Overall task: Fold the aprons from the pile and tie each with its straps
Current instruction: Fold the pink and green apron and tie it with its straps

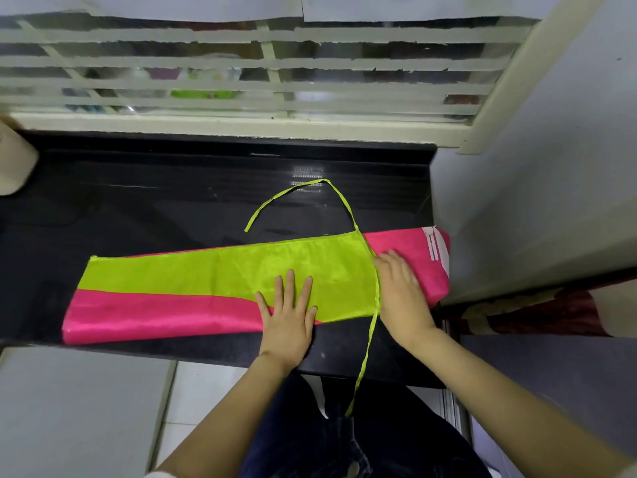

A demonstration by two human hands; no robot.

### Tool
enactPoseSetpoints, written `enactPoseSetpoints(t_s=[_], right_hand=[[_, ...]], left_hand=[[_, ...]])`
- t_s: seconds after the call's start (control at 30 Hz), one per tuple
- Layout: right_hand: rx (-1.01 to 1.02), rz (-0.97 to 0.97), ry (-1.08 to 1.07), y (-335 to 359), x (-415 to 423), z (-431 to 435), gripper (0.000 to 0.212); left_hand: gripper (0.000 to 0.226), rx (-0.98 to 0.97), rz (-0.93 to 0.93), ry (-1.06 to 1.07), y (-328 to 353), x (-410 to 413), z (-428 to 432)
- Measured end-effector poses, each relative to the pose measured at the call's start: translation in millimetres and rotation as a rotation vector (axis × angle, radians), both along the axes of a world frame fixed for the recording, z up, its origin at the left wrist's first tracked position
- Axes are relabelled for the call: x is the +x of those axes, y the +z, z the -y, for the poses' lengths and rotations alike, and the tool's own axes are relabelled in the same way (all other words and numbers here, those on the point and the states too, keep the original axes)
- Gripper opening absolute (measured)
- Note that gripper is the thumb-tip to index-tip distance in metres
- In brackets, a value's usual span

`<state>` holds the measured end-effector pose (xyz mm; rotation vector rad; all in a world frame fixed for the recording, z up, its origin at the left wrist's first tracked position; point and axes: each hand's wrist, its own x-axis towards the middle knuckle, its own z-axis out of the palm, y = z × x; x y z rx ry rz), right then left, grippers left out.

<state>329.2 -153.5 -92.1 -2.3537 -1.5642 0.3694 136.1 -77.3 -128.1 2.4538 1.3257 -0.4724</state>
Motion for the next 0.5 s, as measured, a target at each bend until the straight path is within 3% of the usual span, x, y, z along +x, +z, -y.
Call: enactPoseSetpoints(t_s=[0.07, 0.17, 0.3, 0.4, 0.5], right_hand=[[-0.012, -0.066, 0.208, 12, -22, -8, 0.079], [-0.040, -0.041, 0.438, 4, -58, -22, 0.068], [-0.307, -0.015, 0.398, -12, -75, -33, 0.068], [-0.402, 0.020, 0.350, -8, -73, -37, 0.072], [-0.436, 0.036, 0.261, -3, -76, -46, 0.076]], left_hand=[[0.061, 0.013, 0.025, -0.035, 2, 0, -2], [0.066, -0.053, 0.151, -0.027, 1, -3, -3], [0.067, -0.107, 0.359, -0.019, 10, -25, -15], [0.061, 0.068, 0.275, 0.040, 10, -63, -30], [0.057, 0.036, 0.104, 0.232, 15, -101, -48]])
